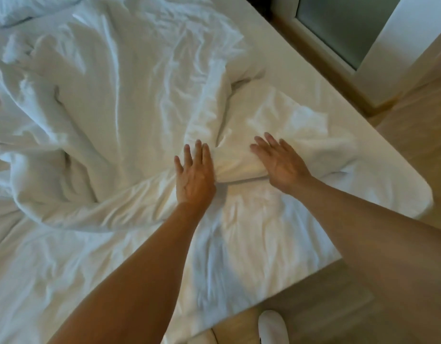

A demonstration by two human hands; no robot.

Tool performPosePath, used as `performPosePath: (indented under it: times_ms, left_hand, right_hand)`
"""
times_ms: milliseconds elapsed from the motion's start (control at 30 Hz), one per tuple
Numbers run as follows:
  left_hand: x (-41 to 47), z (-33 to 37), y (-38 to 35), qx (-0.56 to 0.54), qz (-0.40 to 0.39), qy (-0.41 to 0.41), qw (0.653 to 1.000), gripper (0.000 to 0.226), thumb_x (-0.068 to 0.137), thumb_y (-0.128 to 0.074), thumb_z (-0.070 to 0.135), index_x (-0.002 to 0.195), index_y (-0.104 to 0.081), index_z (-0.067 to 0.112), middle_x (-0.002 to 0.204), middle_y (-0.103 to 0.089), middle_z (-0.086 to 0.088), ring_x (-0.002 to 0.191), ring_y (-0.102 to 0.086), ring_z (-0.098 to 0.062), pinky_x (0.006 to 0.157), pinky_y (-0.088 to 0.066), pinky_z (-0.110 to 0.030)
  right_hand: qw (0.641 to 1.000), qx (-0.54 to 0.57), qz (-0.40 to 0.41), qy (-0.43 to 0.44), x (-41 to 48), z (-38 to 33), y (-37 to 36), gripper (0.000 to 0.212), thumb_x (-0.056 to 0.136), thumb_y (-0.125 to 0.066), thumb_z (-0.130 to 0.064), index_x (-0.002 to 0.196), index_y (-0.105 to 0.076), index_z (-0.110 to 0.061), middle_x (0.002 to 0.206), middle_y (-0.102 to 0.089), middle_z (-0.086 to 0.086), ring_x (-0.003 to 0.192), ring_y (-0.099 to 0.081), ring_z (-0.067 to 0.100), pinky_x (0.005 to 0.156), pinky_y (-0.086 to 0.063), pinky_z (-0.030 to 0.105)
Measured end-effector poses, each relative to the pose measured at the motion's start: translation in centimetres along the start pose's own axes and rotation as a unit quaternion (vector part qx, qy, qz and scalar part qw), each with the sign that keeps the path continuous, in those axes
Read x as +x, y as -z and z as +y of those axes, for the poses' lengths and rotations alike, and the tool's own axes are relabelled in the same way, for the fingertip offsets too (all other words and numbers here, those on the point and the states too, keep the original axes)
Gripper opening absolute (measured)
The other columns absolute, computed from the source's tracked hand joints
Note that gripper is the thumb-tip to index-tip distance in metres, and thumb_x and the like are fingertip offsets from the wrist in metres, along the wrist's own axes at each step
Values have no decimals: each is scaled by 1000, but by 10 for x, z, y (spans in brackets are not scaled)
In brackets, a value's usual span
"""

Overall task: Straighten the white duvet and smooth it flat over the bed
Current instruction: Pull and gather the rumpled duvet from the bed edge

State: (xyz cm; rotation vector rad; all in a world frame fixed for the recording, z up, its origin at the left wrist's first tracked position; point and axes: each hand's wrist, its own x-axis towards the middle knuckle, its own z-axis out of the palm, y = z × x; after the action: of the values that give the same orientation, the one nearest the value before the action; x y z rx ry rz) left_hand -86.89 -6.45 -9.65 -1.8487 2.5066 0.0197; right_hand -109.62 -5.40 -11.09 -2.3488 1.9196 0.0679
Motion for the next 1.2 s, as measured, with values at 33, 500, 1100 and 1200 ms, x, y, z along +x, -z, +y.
performPosePath:
  times_ms: [33, 500, 1100, 1200]
  left_hand:
    - [0, 0, 0, -21, -11, -19, 1000, 82, 83, -53, 0, 152, -10, 5, 161, -7, -14, 147, -4, -38, 118, -13, -55]
    - [-129, 148, 6, -107, -275, -244, 924, 72, 94, -43, 2, 154, -4, 8, 161, -8, -13, 147, -9, -34, 120, -7, -41]
    - [-113, 130, 18, -81, -68, -98, 990, 77, 83, -48, 2, 153, -19, 15, 161, -17, -5, 148, -11, -29, 119, -6, -54]
    - [-121, 149, 8, -69, -77, -110, 989, 89, 85, -52, 19, 154, 5, 16, 162, 2, -8, 149, 2, -30, 118, 0, -56]
  right_hand:
    - [1000, 1, 20, -19, -4, 10, -5, 79, 84, -46, 8, 153, -17, -17, 163, -9, 1, 150, -1, 25, 120, -8, 41]
    - [997, -70, -31, 15, -188, 123, -24, 82, 47, -69, 23, 123, -65, -7, 126, -64, 12, 118, -59, 38, 95, -45, 54]
    - [976, -53, 85, -192, -179, 166, 73, 89, 71, -75, -8, 148, -32, -11, 159, -22, 11, 147, -15, 35, 112, -27, 56]
    - [986, -18, -19, -166, -188, 131, 24, 99, 78, -63, -12, 155, -1, -23, 163, 7, -1, 149, 11, 21, 119, -7, 52]
